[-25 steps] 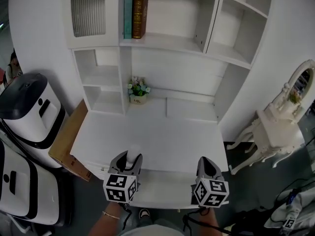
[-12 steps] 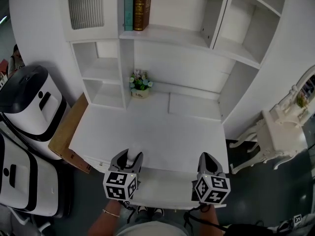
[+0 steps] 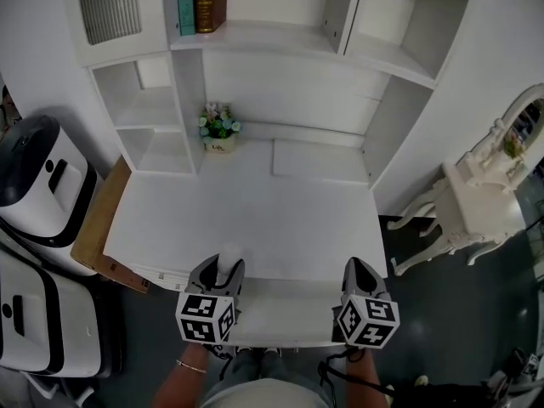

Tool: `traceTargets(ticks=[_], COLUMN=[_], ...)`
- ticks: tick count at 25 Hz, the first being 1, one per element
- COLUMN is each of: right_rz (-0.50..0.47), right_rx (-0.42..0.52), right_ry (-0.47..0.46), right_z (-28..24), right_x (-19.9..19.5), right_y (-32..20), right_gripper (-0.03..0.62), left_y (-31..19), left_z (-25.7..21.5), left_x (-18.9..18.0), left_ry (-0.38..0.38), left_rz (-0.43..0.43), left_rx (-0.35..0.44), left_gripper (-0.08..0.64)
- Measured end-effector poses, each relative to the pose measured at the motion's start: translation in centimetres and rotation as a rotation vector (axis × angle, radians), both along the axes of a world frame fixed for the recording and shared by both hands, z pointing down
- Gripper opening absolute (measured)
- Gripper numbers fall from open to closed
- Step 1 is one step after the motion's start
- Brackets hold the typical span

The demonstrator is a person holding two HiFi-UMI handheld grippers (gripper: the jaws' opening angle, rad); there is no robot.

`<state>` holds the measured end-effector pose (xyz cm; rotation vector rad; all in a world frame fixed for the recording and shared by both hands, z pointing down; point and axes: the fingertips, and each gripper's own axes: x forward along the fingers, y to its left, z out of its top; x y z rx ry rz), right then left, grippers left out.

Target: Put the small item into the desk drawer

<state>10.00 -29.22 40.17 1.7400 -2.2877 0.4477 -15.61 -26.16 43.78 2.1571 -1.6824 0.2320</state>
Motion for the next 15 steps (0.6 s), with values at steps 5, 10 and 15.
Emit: traceTargets(ticks=[5,10,15], right_rz=[0.062,0.108,0.135], right_rx=[-0.039,-0.083,-0.151], right_ry=[0.016,0.017,0.010], right_z=[1.7,3.4,6.3], right_x=[3.4,6.0,7.7], right_y=[1.3,2.6,4.0], right_gripper=[0.003,0.003,0.003], left_y=[-0.7,-0.8,0.0], left_z=[1.7,3.7,6.2], left_x=[3.9,7.5,10.0], left_ry=[0.015,0.017,0.001], left_rz=[0.081,0.159,0.216], left_rx=[-0.025,-0.072,-0.137], left_gripper=[0.170,0.170,0.170])
